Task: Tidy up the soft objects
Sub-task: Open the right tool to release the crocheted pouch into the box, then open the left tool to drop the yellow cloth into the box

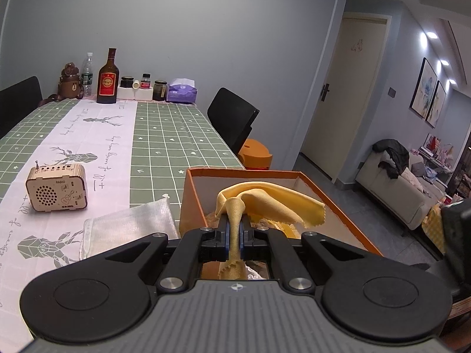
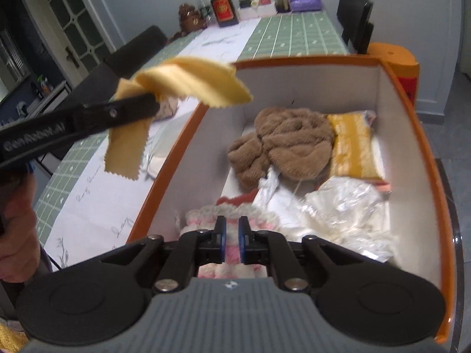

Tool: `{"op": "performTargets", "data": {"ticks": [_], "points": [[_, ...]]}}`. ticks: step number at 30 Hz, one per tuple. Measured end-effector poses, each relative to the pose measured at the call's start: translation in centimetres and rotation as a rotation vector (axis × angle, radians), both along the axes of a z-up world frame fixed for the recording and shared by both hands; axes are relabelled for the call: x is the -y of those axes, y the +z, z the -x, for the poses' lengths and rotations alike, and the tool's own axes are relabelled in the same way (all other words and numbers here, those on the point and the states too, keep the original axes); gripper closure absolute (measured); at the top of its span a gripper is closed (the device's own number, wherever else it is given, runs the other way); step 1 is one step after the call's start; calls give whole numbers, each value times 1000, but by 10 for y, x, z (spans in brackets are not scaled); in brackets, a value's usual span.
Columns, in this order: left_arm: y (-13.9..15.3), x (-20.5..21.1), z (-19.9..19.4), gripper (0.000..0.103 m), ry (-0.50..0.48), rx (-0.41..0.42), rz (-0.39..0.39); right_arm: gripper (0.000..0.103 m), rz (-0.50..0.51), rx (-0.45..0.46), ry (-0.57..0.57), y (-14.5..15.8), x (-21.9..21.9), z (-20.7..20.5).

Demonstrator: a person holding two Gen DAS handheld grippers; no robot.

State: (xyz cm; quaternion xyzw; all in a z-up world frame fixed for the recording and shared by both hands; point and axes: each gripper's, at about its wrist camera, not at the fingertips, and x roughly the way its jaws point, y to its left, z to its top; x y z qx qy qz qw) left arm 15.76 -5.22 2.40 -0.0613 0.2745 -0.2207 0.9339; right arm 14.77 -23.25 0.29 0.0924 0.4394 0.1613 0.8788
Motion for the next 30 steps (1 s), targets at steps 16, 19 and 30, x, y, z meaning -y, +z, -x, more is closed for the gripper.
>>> {"op": "performTargets", "data": {"ticks": [16, 19, 30], "points": [[-9, 42, -64, 97, 59, -43, -73, 91, -8, 115, -93, 15, 36, -13], [-13, 47, -72, 97, 86, -59, -97, 91, 1, 121, -96, 16, 39, -23], [-18, 57, -82, 53, 126, -101, -134, 91, 43, 114, -117, 7, 48, -64]]}}
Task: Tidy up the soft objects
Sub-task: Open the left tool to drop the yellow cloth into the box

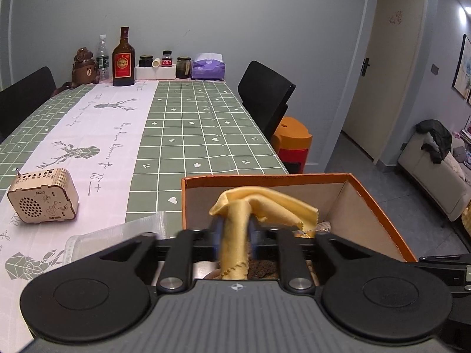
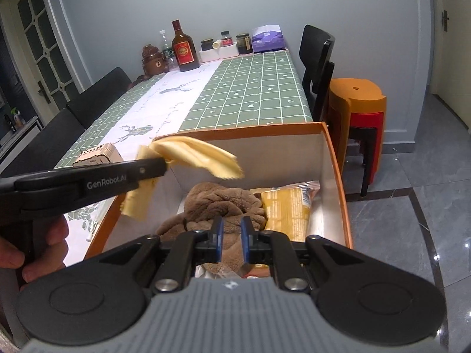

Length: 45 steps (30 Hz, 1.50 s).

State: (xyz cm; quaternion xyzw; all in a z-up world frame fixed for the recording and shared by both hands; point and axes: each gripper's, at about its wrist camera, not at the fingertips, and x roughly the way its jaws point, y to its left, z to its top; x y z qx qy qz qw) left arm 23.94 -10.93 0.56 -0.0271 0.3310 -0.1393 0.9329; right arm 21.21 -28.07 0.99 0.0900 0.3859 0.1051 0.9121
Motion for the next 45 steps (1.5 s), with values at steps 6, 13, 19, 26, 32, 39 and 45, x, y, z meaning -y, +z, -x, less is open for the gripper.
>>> {"op": "performTargets", "data": {"ticks": [6, 13, 19, 26, 32, 39, 45], "points": [[6, -9, 4, 18, -2, 52, 76, 91, 8, -9, 4, -4, 4, 0], [17, -11, 11, 17, 11, 82, 74, 91, 22, 4, -24, 2, 6, 8], [29, -21, 28, 17, 4, 117, 75, 91, 40, 38, -11, 14, -6, 21], [44, -51, 55, 17, 33, 188, 68, 69, 59, 98, 14, 32, -36, 41], [53, -84, 73, 16, 72, 230, 74, 32, 71, 161, 40, 45, -71, 57], [59, -125, 89, 16, 143, 269, 74, 6, 17, 259, 42, 57, -106, 75], [61, -150, 104, 14, 163, 305, 39, 3, -42, 298, 16, 63, -129, 81]]}}
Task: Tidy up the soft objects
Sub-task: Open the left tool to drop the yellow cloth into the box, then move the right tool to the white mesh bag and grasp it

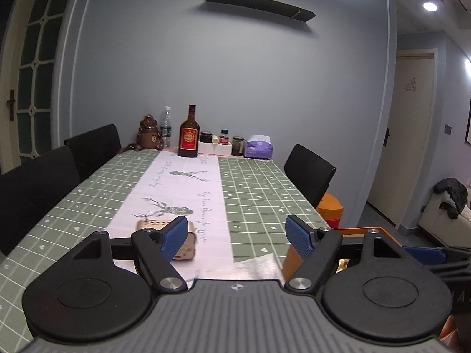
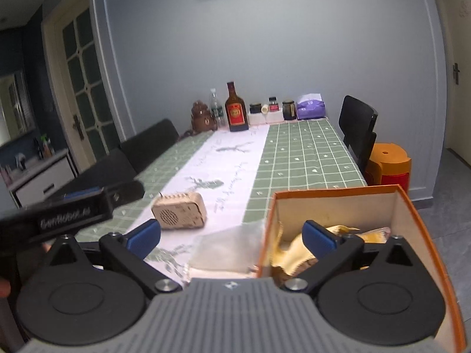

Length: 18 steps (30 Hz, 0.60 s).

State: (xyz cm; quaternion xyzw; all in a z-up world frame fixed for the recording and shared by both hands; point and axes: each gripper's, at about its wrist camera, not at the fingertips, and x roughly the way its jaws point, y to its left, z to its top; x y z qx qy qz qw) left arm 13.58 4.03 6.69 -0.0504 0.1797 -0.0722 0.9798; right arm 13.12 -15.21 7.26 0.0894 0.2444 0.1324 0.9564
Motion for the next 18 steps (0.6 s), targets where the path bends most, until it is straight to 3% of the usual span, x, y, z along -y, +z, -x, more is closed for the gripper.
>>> {"op": "performTargets", "data": {"ticks": [6, 10, 18], "points": [[-5, -27, 12, 12, 32, -21, -13, 3, 78, 32, -34, -8, -38, 8], [-14, -45, 9, 12, 74, -51, -18, 3, 76, 27, -7, -19, -65, 9], [-45, -83, -3, 12, 145, -149, -32, 3, 197, 32, 34, -49, -116, 0]]}}
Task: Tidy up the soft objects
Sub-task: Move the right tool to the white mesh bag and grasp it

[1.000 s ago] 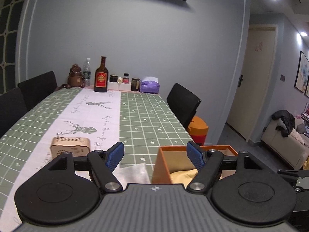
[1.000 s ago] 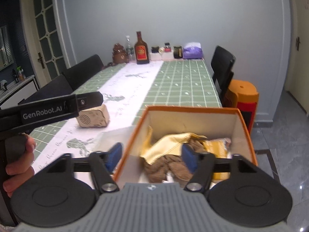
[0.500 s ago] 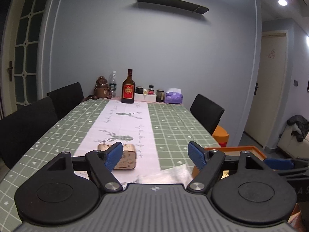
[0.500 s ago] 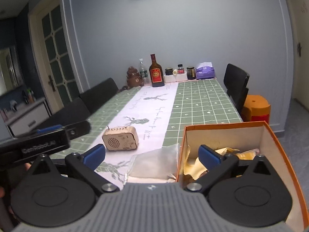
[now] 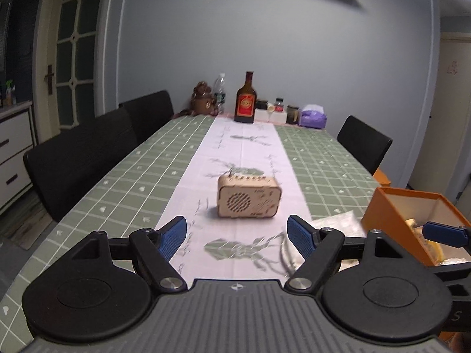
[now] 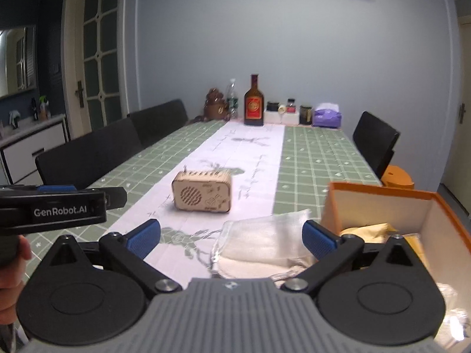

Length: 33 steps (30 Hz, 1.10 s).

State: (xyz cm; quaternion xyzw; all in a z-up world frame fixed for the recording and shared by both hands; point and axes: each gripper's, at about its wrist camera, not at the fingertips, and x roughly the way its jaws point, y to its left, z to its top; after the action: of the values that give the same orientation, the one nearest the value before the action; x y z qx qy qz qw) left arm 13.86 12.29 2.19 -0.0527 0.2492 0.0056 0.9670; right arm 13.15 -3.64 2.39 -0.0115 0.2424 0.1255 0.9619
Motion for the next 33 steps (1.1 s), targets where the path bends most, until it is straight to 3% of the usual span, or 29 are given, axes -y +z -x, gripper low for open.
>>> {"op": "performTargets", "data": {"ticks": [9, 14, 23, 33], "points": [[-33, -29, -21, 12, 34, -25, 23, 3, 76, -119, -3, -53, -28, -65], [-49, -36, -44, 12, 15, -73, 43, 3, 35, -167, -80, -66, -18, -98], [-77, -40, -71, 12, -24, -173, 76, 3, 85, -230, -162, -96, -22, -139], [-92, -52, -84, 12, -12, -212, 164, 3, 105, -285, -173, -121, -22, -165]]}}
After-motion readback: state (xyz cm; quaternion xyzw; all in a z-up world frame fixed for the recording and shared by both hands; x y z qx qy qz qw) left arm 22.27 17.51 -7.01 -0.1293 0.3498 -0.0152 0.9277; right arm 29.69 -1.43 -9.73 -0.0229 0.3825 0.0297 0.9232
